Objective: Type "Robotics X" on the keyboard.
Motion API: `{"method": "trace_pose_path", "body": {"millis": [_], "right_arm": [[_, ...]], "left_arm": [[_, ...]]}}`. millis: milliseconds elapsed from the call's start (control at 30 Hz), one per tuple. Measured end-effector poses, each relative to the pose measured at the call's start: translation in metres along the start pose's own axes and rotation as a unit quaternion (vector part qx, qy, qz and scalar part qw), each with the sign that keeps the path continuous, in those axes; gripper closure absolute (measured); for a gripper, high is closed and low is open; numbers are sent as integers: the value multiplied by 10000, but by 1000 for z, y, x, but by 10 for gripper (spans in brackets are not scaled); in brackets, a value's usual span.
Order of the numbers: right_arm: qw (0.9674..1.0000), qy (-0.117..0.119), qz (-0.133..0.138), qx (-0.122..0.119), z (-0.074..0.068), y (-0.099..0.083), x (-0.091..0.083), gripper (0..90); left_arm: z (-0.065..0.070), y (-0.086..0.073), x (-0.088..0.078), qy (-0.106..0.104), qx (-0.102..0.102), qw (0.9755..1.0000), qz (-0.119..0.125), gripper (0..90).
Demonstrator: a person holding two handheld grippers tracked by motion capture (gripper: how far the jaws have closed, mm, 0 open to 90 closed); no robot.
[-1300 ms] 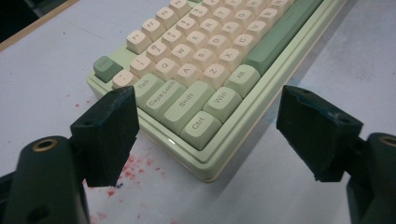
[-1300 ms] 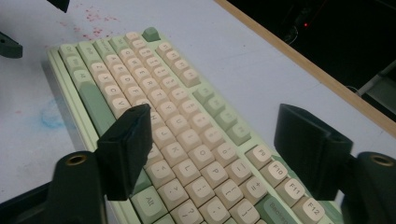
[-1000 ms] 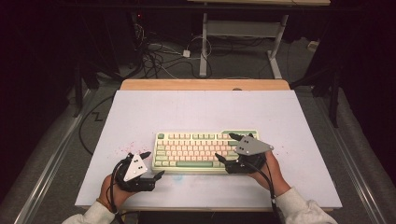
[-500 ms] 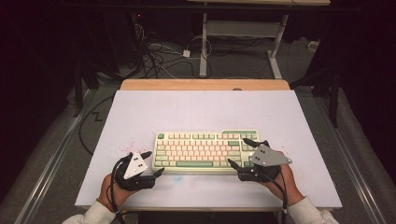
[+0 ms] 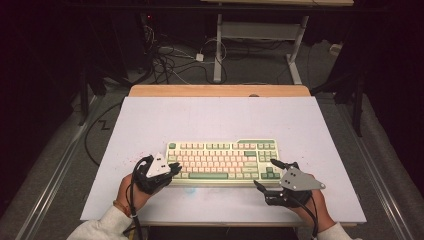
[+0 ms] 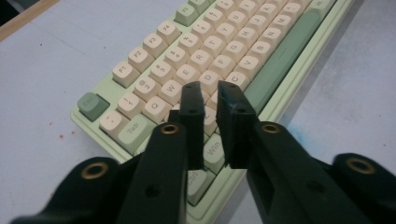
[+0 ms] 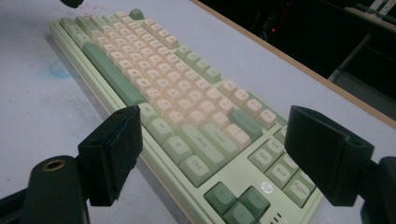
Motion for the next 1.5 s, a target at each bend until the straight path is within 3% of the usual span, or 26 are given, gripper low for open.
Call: {"method": "trace_pose_path", "body": {"millis": [100,633,767,1300,1500], "right_arm": [[10000,3,-23,-11,-1,-3,-1,201],[9997,89,-196,-61,-8,-12,1,202],[9997,94,-209,-64,-8,-14,2,202],[9995,127,-270,-140,-9,-16,3,202],[9993,143,-317,-170,-10,-17,3,204]], "left_arm": [[-1,4,7,-33,74,9999,-125,876],[2,29,56,-384,236,9981,-421,876],[2,30,69,-352,253,9978,-509,876],[4,32,83,-381,245,9975,-543,876],[4,22,91,-384,240,9962,-749,877]]}}
Point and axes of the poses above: each handheld gripper's, and its own axes: x roughly forward along the jaws, y roughly out of its top, z roughly to its right, the point moved 10 cm from there along x, roughly forward along the jaws, and after that the axes turned 14 degrees about z, right-handed, at the moved point
